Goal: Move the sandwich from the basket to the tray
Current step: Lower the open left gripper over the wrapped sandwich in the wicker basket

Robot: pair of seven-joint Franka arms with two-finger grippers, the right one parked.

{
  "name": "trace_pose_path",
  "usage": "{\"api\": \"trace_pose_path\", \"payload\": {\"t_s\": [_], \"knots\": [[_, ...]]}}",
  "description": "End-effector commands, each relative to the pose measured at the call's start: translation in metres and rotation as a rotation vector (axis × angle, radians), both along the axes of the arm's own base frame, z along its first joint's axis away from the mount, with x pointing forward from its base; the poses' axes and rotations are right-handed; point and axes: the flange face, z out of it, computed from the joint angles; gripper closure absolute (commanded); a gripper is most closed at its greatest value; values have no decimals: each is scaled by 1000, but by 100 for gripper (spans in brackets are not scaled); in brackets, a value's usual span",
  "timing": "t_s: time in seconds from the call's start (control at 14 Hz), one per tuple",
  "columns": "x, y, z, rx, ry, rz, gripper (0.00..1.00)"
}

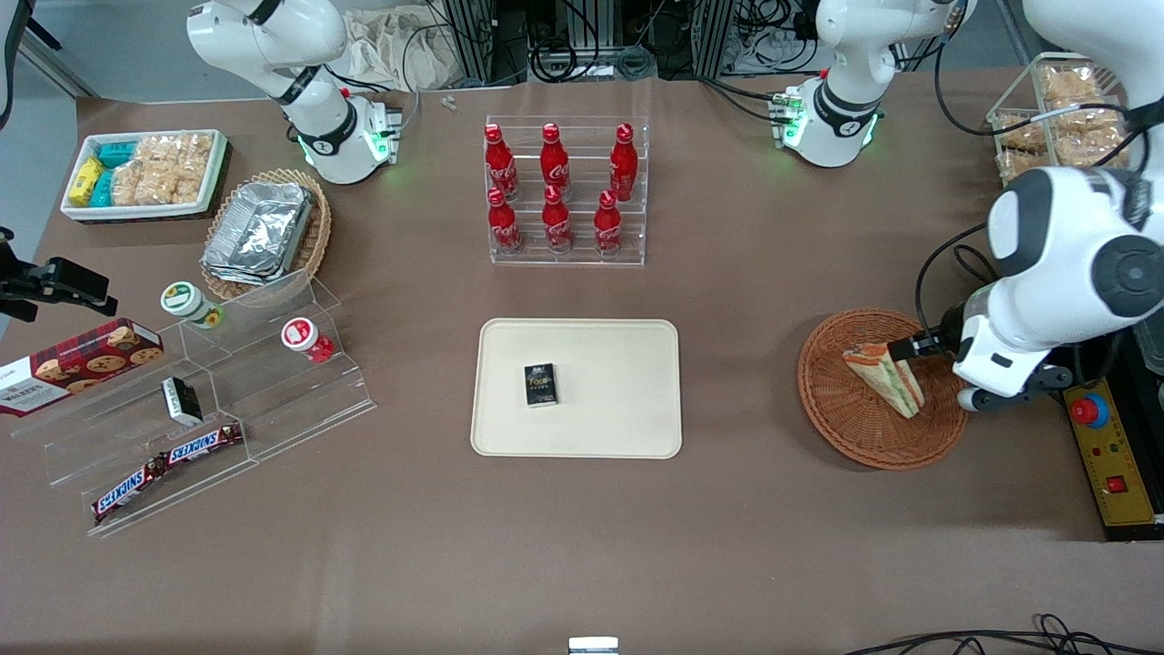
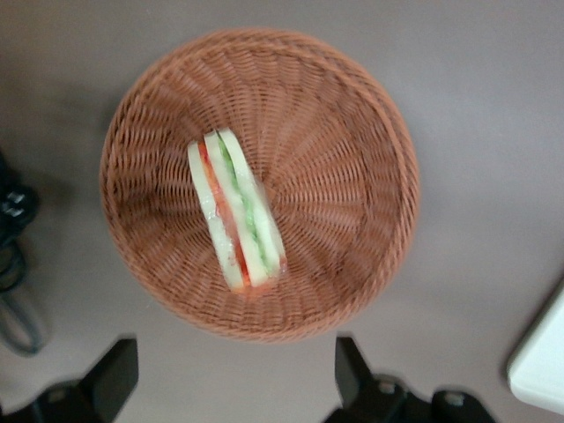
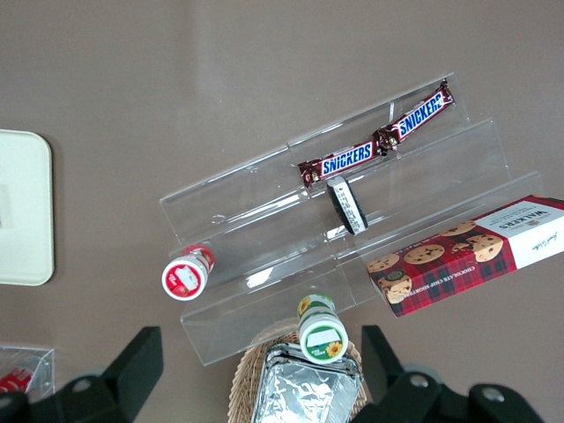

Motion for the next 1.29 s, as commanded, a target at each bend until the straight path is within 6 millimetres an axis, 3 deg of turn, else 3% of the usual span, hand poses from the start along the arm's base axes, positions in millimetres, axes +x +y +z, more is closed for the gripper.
{"api": "trace_pose_path", "payload": {"t_s": [0.0,0.29,0.43,0.79,1.14,1.21], "knots": [[-21,2,-24,25,-50,128,0],[-24,-1,-67,18,-83,284,0],[-24,11,-79,19,-80,307,0],[-28,16,-101,36,-56,305,0],[-27,24,-141,57,-34,399,0],[-27,23,-145,54,-30,403,7]]}}
